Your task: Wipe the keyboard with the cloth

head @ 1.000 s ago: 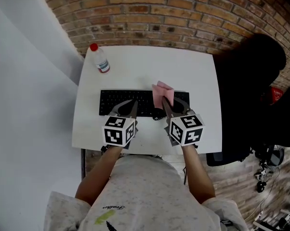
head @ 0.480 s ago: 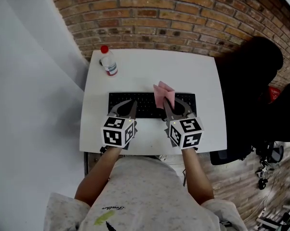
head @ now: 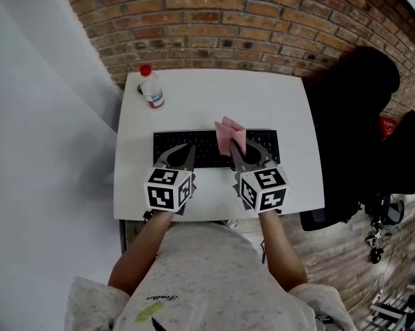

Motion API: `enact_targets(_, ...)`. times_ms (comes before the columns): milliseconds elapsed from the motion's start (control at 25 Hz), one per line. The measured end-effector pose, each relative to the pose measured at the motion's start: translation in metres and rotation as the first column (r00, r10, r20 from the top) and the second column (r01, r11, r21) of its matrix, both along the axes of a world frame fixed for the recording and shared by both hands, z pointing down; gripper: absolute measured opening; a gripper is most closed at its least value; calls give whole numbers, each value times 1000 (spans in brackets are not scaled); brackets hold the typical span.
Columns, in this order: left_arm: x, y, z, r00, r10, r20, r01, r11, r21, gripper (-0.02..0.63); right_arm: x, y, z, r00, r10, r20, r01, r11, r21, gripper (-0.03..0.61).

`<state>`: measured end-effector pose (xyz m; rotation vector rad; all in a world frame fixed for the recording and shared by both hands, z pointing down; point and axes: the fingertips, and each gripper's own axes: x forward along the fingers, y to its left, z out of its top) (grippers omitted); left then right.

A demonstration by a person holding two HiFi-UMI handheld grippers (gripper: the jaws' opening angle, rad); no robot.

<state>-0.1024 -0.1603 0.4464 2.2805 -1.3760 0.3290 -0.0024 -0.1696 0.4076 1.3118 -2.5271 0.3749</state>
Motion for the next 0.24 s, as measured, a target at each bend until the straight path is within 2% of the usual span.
enact_targets(240, 3, 0, 3, 1000, 2, 0, -2, 1000, -6, -6, 1, 0, 2, 1000, -9, -4, 9, 1000, -4, 18)
